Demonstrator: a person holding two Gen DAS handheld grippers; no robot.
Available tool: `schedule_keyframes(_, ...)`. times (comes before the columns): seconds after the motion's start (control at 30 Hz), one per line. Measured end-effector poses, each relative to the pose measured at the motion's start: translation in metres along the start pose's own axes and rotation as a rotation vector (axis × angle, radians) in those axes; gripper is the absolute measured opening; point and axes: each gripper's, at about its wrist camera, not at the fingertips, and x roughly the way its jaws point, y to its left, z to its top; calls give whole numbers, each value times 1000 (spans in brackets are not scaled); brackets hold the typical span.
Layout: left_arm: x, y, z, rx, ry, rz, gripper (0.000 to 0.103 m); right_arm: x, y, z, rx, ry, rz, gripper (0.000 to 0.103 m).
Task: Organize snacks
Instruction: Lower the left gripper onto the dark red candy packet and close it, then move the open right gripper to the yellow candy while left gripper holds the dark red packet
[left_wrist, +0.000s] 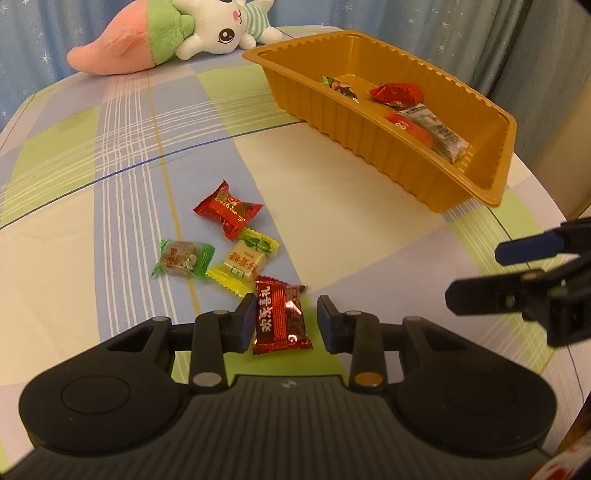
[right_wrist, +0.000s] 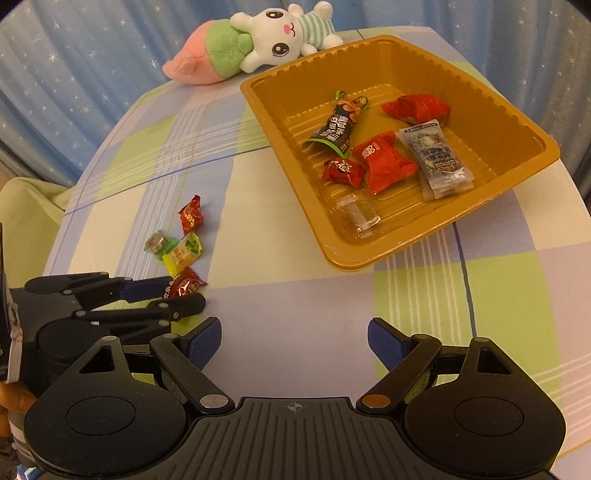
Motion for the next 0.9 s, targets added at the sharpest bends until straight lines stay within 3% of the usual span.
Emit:
schedule_keyframes(0.1,0,-1,0,4,-4,13,23,0,0,-1,-3,2,2,86)
schedule_keyframes(0.5,-22,12,-15,-61,-20,29,22,1,6,0,-26,-4,34,86)
schedule_keyframes(0.9,-63,70,-42,-237,-47,166,22,22,48,8,-150,-39,150,86)
